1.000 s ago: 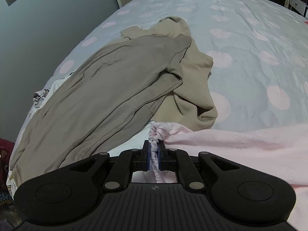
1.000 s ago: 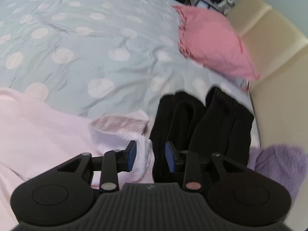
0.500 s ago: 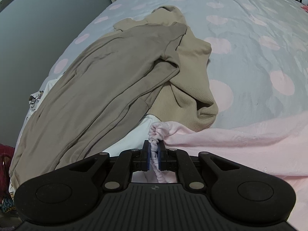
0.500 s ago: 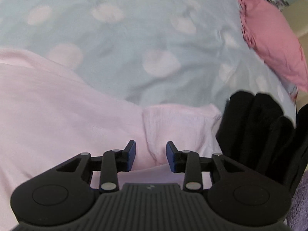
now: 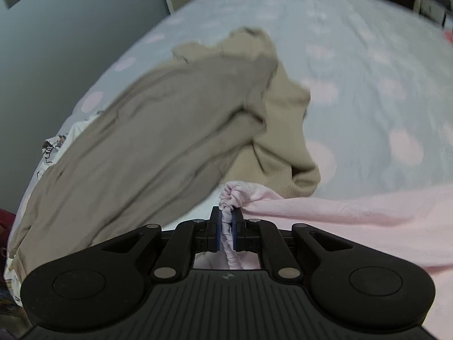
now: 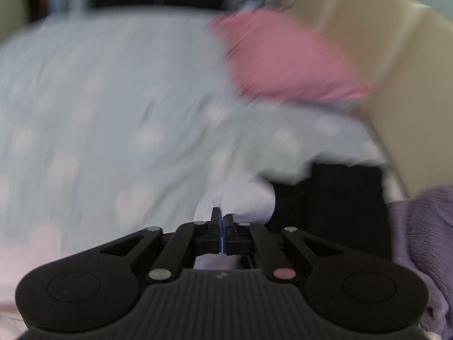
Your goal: Fold clothes
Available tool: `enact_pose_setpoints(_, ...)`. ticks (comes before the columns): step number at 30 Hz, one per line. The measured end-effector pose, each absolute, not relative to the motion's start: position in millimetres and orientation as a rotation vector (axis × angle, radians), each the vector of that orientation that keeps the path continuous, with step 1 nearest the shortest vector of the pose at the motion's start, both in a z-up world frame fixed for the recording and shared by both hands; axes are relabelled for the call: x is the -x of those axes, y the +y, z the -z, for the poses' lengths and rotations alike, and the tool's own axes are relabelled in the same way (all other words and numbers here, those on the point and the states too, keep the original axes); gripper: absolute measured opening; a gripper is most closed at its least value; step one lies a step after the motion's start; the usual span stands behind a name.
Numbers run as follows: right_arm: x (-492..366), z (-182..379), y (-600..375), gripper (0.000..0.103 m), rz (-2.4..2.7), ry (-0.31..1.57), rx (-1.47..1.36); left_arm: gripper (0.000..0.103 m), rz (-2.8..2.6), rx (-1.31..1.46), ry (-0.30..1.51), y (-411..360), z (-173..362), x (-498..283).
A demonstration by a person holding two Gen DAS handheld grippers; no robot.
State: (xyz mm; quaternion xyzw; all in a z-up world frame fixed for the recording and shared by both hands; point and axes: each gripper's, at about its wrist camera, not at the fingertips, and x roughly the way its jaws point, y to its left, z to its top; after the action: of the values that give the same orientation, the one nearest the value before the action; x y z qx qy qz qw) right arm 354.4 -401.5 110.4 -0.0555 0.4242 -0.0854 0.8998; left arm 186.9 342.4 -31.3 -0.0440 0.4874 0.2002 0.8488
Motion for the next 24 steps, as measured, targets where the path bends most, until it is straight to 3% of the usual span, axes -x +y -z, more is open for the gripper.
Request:
enact_pose_setpoints(6,-327.9,-186.0,-426.4,0.001,0.231,0.759,-0.014,0.005,-0.403,0.146,0.904,339.9,-2.3,-174.4)
enact_pose_setpoints(24,-145.0,-183.2,-465.6,0.001,0.125,0.749,-0.065,0.005,-0.211,0.109,0.886,351.7,-30.9,-78.1)
